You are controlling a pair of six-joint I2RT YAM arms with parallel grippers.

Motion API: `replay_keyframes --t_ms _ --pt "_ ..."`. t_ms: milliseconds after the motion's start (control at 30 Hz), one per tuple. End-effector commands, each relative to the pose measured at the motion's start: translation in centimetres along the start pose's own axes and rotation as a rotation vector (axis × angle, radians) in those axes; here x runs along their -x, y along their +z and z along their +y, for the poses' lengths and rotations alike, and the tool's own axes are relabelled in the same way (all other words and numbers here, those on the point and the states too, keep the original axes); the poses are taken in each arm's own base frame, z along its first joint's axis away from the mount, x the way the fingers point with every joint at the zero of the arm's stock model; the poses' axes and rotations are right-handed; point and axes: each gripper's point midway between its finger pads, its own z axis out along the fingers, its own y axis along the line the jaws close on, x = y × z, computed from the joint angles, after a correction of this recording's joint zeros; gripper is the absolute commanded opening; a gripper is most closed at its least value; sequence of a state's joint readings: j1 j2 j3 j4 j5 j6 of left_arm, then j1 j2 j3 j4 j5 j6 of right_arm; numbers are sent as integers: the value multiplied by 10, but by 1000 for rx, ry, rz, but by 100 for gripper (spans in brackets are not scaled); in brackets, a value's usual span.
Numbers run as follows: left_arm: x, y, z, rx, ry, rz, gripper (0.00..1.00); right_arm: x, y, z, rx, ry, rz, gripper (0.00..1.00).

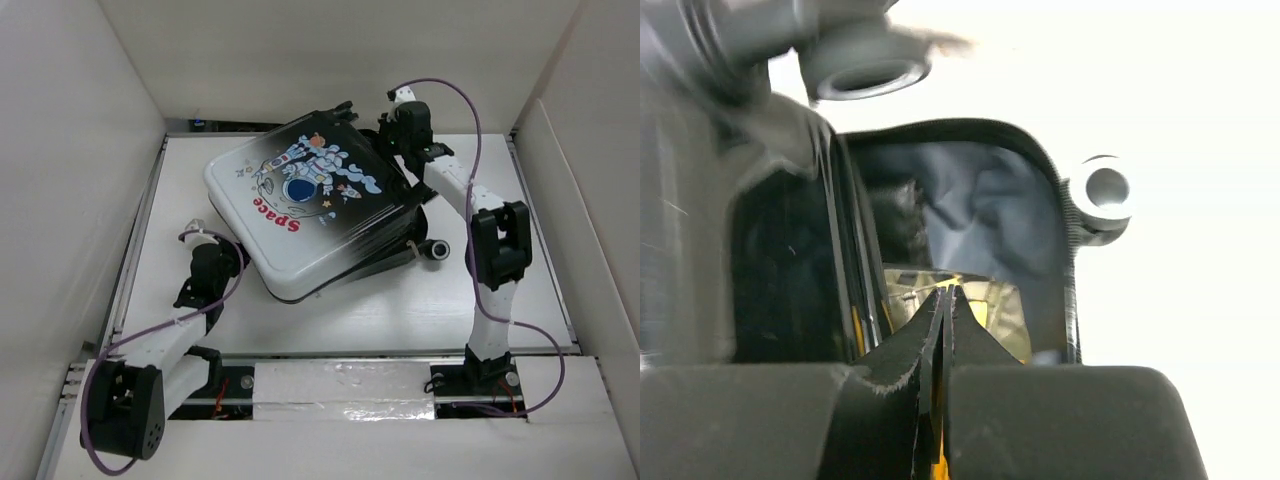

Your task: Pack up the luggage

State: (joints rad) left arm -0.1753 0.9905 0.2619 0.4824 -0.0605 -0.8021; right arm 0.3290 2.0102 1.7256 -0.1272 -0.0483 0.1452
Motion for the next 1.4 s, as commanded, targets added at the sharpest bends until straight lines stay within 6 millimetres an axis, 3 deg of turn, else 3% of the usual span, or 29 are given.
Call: replay_keyframes --t_ms 0,33,100,133,233,267,300,333,367,400,433,467,500,533,567,600,633,667,700,733,767,800,900,933,1033,1100,1200,1367 --pt "-14 -25 -72 -284 13 98 19 56 -50 159 470 -34 -84 3" --pt "-11 -24 -71 -278 36 81 23 78 -66 155 436 -36 -144 5" --pt "-9 -22 -71 -266 42 78 26 77 -77 138 374 -21 -190 17" --pt "-13 -21 -72 -274 42 94 26 100 -101 124 328 -13 -260 37" --pt "-13 -23 -84 -338 1 103 27 88 -114 80 226 -10 -250 63" --pt "-14 -25 -88 -354 -6 104 27 100 -137 72 207 -13 -292 66" --pt "-11 -26 -91 -363 -8 94 28 81 -139 59 179 -11 -262 68" --pt "-7 -26 -93 -364 -9 77 28 77 -148 44 142 -2 -269 70" --pt "-5 -25 -94 -364 -9 67 28 97 -179 44 148 -5 -362 71" --pt "0 -24 -99 -372 -7 52 29 92 -192 44 152 3 -384 70" --pt "2 -22 -102 -376 -1 50 29 58 -191 38 145 13 -340 59" --pt "2 -20 -105 -379 4 53 29 50 -203 40 167 17 -350 50" --pt "6 -20 -117 -408 9 49 30 59 -235 52 217 13 -428 41" --pt "-1 -13 -117 -407 11 86 30 48 -245 61 259 7 -438 21" --pt "-7 -11 -124 -424 18 107 31 11 -243 71 295 10 -387 12" --pt "-11 -4 -128 -419 25 124 31 7 -262 77 318 13 -413 6" --pt "-12 -1 -127 -402 26 122 31 -6 -266 80 332 12 -396 3" --pt "-13 1 -123 -384 17 120 31 -39 -261 76 314 26 -328 3" --pt "-17 3 -111 -350 11 117 31 -51 -264 77 318 43 -307 3" --pt "-8 3 -105 -318 3 63 31 -58 -273 78 327 55 -314 3" --pt "-5 2 -100 -299 9 43 31 -66 -272 67 277 85 -312 3" --pt "-5 -1 -90 -258 17 34 31 -92 -264 55 228 119 -274 3" --pt "7 -4 -65 -159 17 -34 40 -115 -257 14 62 177 -256 3" --pt "13 -7 -58 -141 9 -63 44 -117 -255 -1 17 192 -260 4" --pt "15 -11 -42 -88 2 -77 48 -120 -246 -17 -5 217 -260 6" --pt "14 -13 -29 -35 11 -77 48 -123 -240 -14 35 229 -235 7" --pt "28 -22 -22 -1 -9 -143 47 -124 -237 -15 53 231 -225 7" --pt "75 -34 -60 -99 -104 -283 48 -131 -232 -20 34 244 -240 7"
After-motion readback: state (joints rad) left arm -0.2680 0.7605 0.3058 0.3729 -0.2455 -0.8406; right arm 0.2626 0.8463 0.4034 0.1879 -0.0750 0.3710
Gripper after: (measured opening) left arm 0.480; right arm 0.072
